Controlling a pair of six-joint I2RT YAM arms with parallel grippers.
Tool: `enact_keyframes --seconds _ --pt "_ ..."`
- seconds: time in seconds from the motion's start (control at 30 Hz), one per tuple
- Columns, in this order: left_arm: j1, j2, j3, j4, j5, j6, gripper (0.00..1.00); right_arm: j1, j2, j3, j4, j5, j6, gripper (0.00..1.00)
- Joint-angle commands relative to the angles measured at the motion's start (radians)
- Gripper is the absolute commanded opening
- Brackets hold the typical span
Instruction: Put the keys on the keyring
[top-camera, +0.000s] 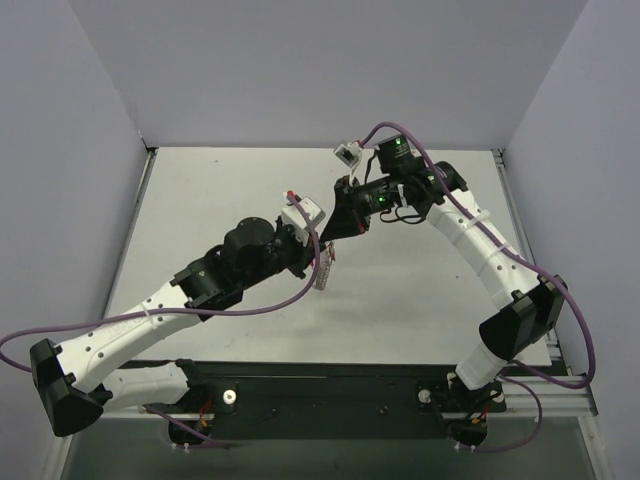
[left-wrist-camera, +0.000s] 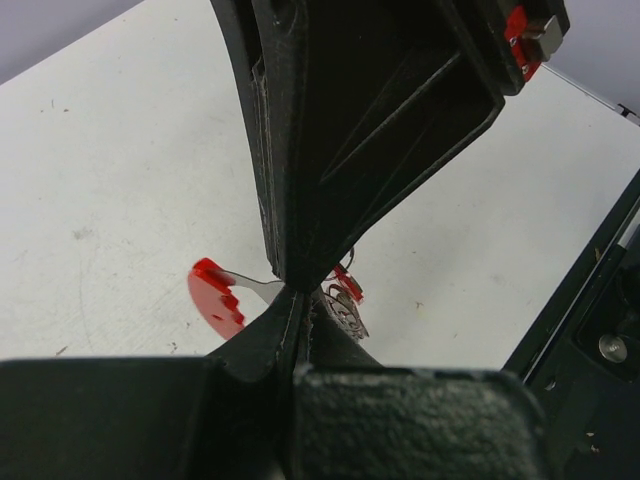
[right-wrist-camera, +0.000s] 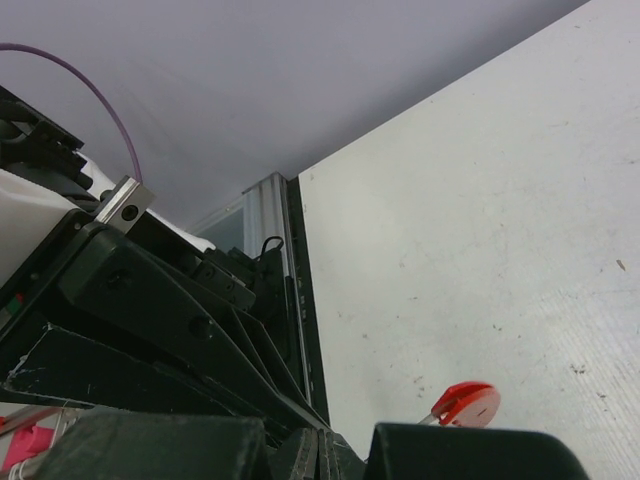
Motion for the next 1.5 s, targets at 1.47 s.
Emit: enact_keyframes --seconds 1.47 --pt "-0.032 -0.159 -0.158 0.611 0.071 -0.021 0.00 -0.036 -0.008 -0.032 0.073 -0.115 0.039 0.04"
